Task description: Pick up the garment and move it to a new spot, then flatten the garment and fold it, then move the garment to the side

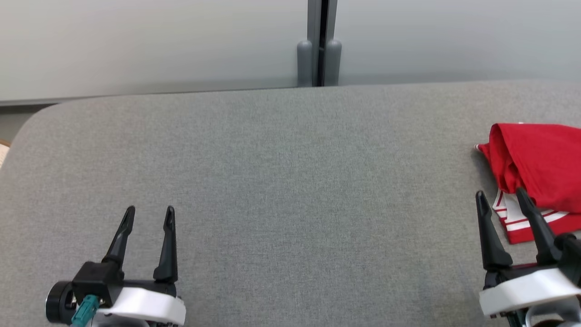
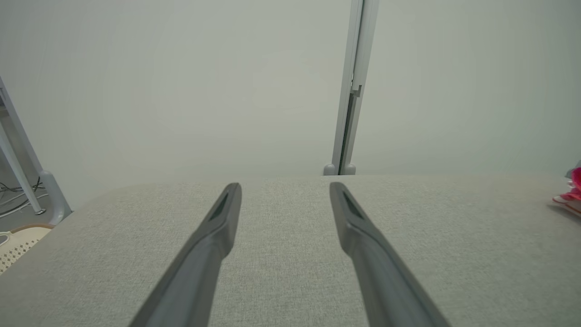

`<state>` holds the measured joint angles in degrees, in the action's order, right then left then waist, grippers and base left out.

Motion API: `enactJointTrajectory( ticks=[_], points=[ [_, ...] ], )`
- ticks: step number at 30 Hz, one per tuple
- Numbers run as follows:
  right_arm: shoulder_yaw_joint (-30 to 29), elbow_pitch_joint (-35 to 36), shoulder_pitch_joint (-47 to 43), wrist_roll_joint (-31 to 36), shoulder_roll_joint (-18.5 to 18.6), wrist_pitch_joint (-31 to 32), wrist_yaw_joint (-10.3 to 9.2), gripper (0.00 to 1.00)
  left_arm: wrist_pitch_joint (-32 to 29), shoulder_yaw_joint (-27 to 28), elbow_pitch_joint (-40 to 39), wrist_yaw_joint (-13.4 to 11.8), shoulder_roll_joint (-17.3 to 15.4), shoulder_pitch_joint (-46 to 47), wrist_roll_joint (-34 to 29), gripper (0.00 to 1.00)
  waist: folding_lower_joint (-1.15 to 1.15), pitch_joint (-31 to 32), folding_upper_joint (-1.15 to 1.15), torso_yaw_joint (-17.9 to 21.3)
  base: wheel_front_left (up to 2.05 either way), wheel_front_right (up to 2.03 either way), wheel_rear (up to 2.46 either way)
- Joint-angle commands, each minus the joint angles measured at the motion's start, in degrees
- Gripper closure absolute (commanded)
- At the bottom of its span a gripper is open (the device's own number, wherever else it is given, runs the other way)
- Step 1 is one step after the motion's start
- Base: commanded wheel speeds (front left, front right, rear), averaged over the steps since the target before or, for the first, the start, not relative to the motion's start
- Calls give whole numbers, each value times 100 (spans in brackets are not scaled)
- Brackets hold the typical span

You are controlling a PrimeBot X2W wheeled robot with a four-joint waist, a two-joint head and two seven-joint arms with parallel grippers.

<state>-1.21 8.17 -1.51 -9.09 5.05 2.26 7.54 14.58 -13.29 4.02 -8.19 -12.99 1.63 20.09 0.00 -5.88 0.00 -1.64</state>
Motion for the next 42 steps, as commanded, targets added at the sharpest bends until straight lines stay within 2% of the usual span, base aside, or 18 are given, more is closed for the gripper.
enactJointTrajectory(
  ticks=[1, 11, 42],
  points=[
    [-10, 15, -117, -9, 13, 25, -11, 0, 11, 18, 14, -41, -34, -82, 7, 0, 0, 181, 0, -39, 0, 0, 0],
    [-27, 269, -709, -5, -25, 221, -11, 0, -75, 6, 20, -132, -122, -568, 67, 0, 0, 677, 0, -51, 0, 0, 0],
    [-71, 359, -805, -21, -49, 364, -11, 0, -55, -117, 226, -112, -156, -470, 162, 0, 0, 732, 0, -55, 0, 0, 0]
  ],
)
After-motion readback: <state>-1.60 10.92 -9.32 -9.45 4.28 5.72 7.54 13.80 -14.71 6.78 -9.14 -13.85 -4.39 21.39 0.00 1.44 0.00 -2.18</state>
